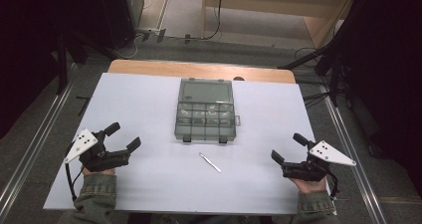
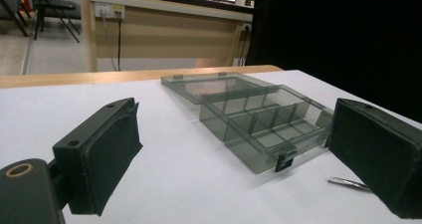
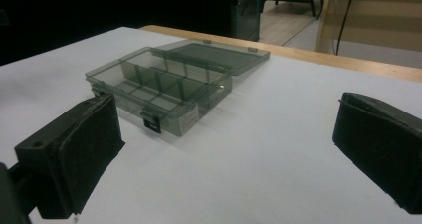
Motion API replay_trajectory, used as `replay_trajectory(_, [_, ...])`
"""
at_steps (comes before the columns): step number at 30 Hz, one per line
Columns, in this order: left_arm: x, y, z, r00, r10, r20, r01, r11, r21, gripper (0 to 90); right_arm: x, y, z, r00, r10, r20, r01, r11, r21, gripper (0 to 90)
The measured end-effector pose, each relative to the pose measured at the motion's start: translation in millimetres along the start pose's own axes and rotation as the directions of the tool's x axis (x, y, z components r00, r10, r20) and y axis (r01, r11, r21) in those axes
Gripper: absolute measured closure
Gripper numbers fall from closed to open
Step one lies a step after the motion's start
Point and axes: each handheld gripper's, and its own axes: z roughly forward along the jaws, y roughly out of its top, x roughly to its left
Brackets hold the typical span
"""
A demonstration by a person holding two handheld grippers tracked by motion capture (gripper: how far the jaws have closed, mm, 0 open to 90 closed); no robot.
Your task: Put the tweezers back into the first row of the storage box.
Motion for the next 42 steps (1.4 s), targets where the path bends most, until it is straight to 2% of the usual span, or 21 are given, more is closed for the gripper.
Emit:
replay_trajectory(13, [-0.2, -0.6, 4.4, 1.0000, 0.007, 0.001, -0.007, 1.0000, 0.007, 5.7, 2.8, -1.1, -0.6, 1.0000, -0.009, 0.003, 0.009, 0.999, 0.032, 0.0])
replay_trajectory(15, [0.1, -0.8, 6.0, 1.0000, -0.004, 0.008, 0.004, 1.0000, 0.006, 5.7, 4.0, -2.1, -1.7, 1.0000, -0.008, 0.000, 0.008, 1.000, 0.029, 0.0])
replay_trajectory(20, [-0.6, -0.5, 8.6, 0.9999, 0.001, 0.014, -0.002, 1.0000, 0.009, 5.7, 5.8, -2.3, -0.6, 1.0000, -0.006, -0.001, 0.006, 0.998, 0.060, 0.0])
replay_trajectory(22, [-0.3, -0.3, 9.5, 0.9995, -0.006, 0.030, 0.005, 1.0000, 0.006, 5.8, 6.8, -1.9, 0.9, 1.0000, -0.006, -0.003, 0.006, 0.997, 0.076, 0.0])
replay_trajectory(28, [2.5, -0.5, 11.3, 0.9991, -0.024, 0.036, 0.023, 0.9997, 0.004, 5.7, 11.5, -0.2, 10.5, 0.9998, -0.017, -0.009, 0.018, 0.990, 0.143, 0.0])
replay_trajectory(35, [3.1, -0.5, 9.6, 0.9995, -0.017, 0.025, 0.016, 0.9997, 0.019, 5.7, 20.0, 5.4, 20.5, 0.9982, -0.052, -0.029, 0.057, 0.981, 0.183, 0.0])
replay_trajectory(37, [3.3, -1.0, 10.9, 0.9995, -0.017, 0.025, 0.016, 0.9994, 0.030, 5.7, 22.3, 5.8, 27.1, 0.9966, -0.050, -0.065, 0.063, 0.975, 0.211, 0.0])
replay_trajectory(39, [3.7, -1.3, 11.5, 0.9996, -0.016, 0.025, 0.015, 0.9993, 0.034, 5.8, 23.0, 5.5, 29.0, 0.9962, -0.049, -0.071, 0.064, 0.973, 0.221, 0.0])
replay_trajectory(40, [4.1, -1.5, 11.9, 0.9996, -0.018, 0.024, 0.017, 0.9992, 0.036, 5.8, 25.2, 4.8, 35.3, 0.9943, -0.061, -0.088, 0.082, 0.963, 0.255, 0.0])
replay_trajectory(42, [4.1, -1.5, 11.7, 0.9996, -0.017, 0.022, 0.016, 0.9992, 0.036, 5.7, 25.9, 5.0, 36.9, 0.9936, -0.067, -0.091, 0.089, 0.961, 0.263, 0.0])
